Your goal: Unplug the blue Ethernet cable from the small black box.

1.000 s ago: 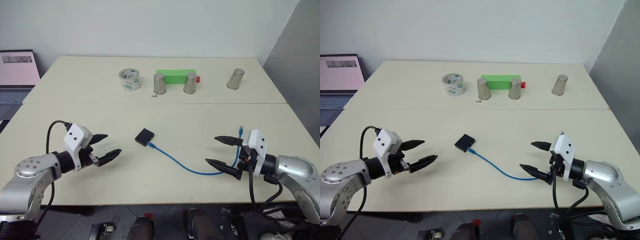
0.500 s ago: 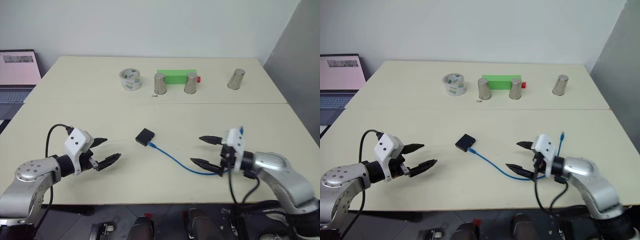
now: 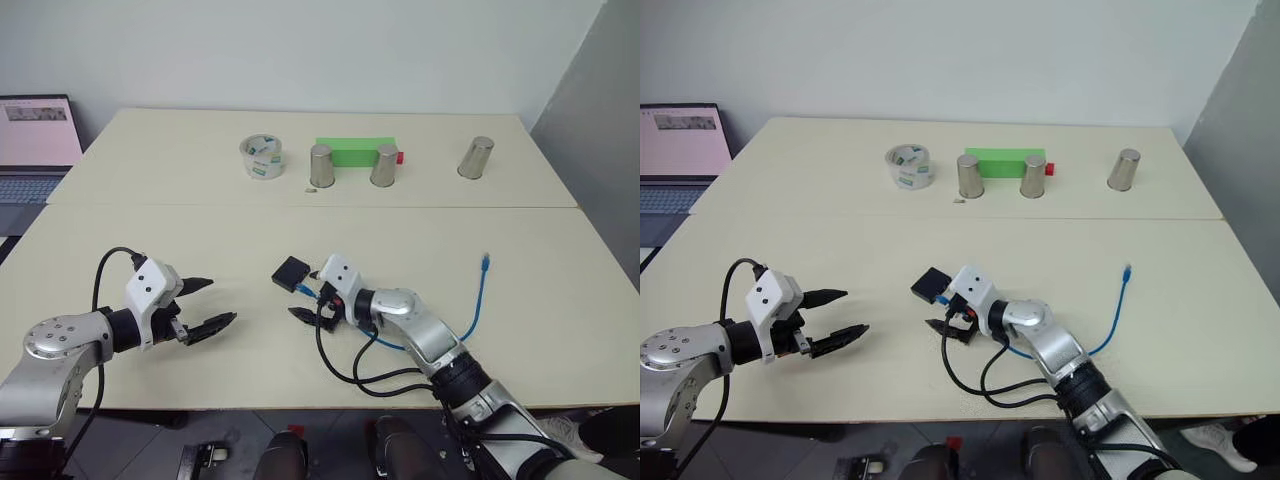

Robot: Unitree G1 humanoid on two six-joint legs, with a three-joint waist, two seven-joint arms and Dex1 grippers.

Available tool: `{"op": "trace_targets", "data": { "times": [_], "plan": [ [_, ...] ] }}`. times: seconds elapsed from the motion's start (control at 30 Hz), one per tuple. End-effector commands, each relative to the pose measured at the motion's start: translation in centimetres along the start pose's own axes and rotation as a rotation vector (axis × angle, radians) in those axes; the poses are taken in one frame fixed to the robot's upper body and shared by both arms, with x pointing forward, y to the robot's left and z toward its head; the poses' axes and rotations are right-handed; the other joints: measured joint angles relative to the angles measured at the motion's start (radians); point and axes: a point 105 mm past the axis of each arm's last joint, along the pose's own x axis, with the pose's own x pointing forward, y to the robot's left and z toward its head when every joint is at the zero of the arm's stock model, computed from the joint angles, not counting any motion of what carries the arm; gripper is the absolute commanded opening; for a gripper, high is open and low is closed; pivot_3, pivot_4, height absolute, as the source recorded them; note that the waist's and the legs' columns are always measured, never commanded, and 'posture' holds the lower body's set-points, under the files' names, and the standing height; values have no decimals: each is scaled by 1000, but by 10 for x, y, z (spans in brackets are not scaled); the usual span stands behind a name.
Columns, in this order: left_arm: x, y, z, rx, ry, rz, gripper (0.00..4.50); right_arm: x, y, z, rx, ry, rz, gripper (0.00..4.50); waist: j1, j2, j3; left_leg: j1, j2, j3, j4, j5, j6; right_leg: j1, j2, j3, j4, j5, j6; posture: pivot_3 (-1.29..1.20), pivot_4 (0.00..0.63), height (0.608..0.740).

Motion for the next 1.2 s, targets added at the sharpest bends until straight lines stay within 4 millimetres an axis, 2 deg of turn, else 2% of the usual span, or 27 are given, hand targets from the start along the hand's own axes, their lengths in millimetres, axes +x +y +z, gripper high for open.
{"op": "trace_targets", "data": {
  "times": [0.03, 0.2, 0.23, 0.3, 0.33, 0.47, 0.63, 0.67, 0.73, 0.83, 1.0, 1.2],
  "plan": [
    [-2, 2, 11, 34, -35, 12, 4500, -3, -3, -4, -17, 22, -15, 3323, -1, 0, 0, 0, 0, 0, 0, 0, 0, 0, 0, 0, 0, 0, 0, 0, 150, 740],
    [-1, 4, 13, 19, -52, 23, 4500, -7, -9, -4, -40, 44, -36, 2034, -2, 0, 0, 1, 1, -1, 0, 0, 0, 0, 1, -1, 2, 0, 0, 0, 150, 740],
    [0, 5, 13, 18, -55, 27, 4500, -7, -12, -3, -58, 45, -48, 1667, -1, 0, 0, 1, 1, -1, 0, 0, 0, 1, 1, -1, 2, 0, 0, 0, 150, 740],
    [2, 11, 13, 4, -62, 59, 4500, -9, -15, 4, -118, 32, -56, 1356, 0, 0, 0, 1, 0, -1, 1, 0, 0, 1, 1, -1, 2, 0, 1, 0, 150, 740],
    [4, 14, 13, -9, -73, 70, 4500, -10, -17, 9, -157, 23, -61, 993, 1, 0, 0, 1, 0, -1, 1, 0, 0, 1, 1, -1, 2, 0, 1, 0, 150, 740],
    [9, 17, 19, -136, -135, 72, 4500, -20, -25, 23, -337, -15, -82, 142, 0, 0, 0, 1, 0, -1, 1, 0, 0, 1, 1, 0, 2, 1, 2, 0, 150, 740],
    [17, 1, 23, -355, -134, -65, 4500, -39, -34, 41, -690, -67, -112, 96, -6, 0, 0, 0, 0, -1, 1, 0, 0, 0, 1, -1, 2, 1, 2, 0, 150, 740],
    [19, -4, 27, -379, -146, -103, 4500, -43, -35, 44, -765, -80, -111, 96, -7, 0, 0, 0, 0, -1, 1, 0, 0, 0, 1, -1, 2, 1, 2, 0, 150, 740],
    [23, -20, 41, -426, -179, -231, 4500, -55, -39, 53, -1021, -118, -109, 96, -9, 0, 0, 0, 0, 0, 1, 0, 0, 0, 1, 0, 2, 1, 2, 0, 150, 740],
    [30, -33, 59, -449, -218, -346, 4500, -70, -39, 58, -1236, -193, -77, 96, -7, 0, 0, 0, 0, 0, 1, 0, 0, 0, 1, 0, 1, 1, 2, 0, 150, 740],
    [39, -37, 72, -439, -234, -407, 4500, -82, -34, 58, -1319, -280, -22, 96, -6, -1, 0, 1, 0, 0, 1, 0, 0, 1, 1, 1, 2, 4, -2, 0, 150, 740],
    [46, -43, 79, -406, -242, -456, 4500, -86, -34, 58, -1320, -304, -8, 96, -8, -1, 0, 1, 0, 1, 1, 0, 0, 1, 1, 2, 2, 4, -3, 0, 150, 740]
  ]
}}
